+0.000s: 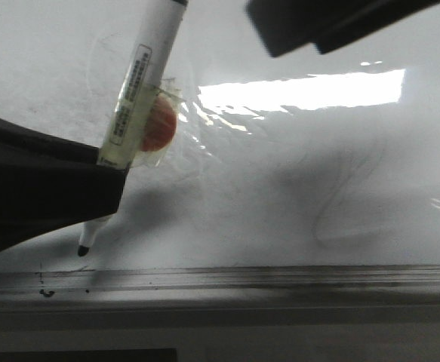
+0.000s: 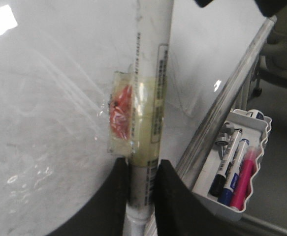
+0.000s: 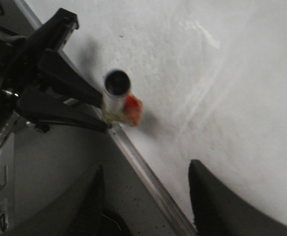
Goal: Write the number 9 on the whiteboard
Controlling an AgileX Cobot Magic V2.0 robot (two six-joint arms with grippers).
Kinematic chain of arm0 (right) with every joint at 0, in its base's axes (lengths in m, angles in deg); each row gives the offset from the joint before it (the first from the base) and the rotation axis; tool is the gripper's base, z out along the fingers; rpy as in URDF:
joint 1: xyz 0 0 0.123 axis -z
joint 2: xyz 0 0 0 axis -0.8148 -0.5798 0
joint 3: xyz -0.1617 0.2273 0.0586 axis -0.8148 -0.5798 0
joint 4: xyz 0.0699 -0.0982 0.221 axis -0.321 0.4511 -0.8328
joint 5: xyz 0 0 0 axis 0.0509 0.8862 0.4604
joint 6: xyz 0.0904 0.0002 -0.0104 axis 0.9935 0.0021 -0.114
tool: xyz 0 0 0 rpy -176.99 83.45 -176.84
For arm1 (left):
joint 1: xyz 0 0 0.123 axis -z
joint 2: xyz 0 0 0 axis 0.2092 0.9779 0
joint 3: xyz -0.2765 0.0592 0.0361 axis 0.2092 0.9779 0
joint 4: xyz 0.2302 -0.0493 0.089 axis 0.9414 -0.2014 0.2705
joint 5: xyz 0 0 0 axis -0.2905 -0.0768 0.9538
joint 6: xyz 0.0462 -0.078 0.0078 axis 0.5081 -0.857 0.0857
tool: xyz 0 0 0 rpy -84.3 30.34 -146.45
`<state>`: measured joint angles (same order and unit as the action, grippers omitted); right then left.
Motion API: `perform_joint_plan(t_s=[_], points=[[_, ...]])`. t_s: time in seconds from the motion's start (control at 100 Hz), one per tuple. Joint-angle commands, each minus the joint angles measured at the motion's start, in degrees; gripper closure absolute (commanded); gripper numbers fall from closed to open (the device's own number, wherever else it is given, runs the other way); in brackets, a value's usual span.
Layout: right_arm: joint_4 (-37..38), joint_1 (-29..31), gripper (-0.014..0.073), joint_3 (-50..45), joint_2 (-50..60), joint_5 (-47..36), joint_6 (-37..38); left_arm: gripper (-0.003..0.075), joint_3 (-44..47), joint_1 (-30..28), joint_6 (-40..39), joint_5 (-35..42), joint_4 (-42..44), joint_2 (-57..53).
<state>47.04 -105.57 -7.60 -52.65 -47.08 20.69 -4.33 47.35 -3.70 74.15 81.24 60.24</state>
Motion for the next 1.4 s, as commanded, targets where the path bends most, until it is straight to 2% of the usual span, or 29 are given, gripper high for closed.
perform_joint_plan(t_s=[0.0,0.29,0.36,0.47,0.52,0.63,0.81,0.86,1.02,1.15,1.39], points=[[0.1,-1.5,0.0251,5.8,-3.5,-1.4,-0.7,0.0741,-2.8,0.0,4.7,1.9,0.2,-0.8],[-1.9,-1.6,0.0273,12.1,-11.1,2.4,-0.7,0.0741,-3.6,0.0,6.1,0.9,0.2,-0.8],[-1.9,-1.6,0.0361,12.1,-11.9,3.0,-0.7,0.0741,-3.6,0.0,6.1,0.9,0.2,-0.8],[-2.0,-1.6,0.0589,12.1,-12.2,3.2,-0.6,0.0741,-3.6,0.0,6.1,0.9,0.2,-0.8],[-2.0,-1.6,0.0662,12.1,-12.2,3.2,-0.6,0.074,-3.6,0.0,6.1,0.9,-0.2,-0.8],[-2.0,-1.6,0.0658,12.1,-12.2,3.3,-0.5,0.0699,-3.6,0.0,6.1,0.8,-0.5,-0.8],[-1.9,-1.6,0.0658,12.1,-12.2,2.8,-0.8,0.0419,-3.6,0.0,6.1,-0.8,-1.1,-1.3],[-1.9,-1.5,0.0658,12.1,-11.9,2.1,-0.8,0.0389,-3.6,-0.1,6.1,-2.5,-2.8,-2.3],[-1.7,0.3,0.0657,12.2,-9.2,1.4,0.4,0.0384,-3.6,-0.2,6.2,-6.9,-10.7,-10.6],[-1.7,3.6,0.0657,12.3,-5.9,1.4,0.9,0.0384,-3.6,-0.4,8.9,-6.8,-11.1,-18.8],[-1.7,10.8,0.0657,12.9,-3.4,1.1,2.6,0.0384,-3.6,-7.0,8.9,-6.8,-16.1,-23.8]])
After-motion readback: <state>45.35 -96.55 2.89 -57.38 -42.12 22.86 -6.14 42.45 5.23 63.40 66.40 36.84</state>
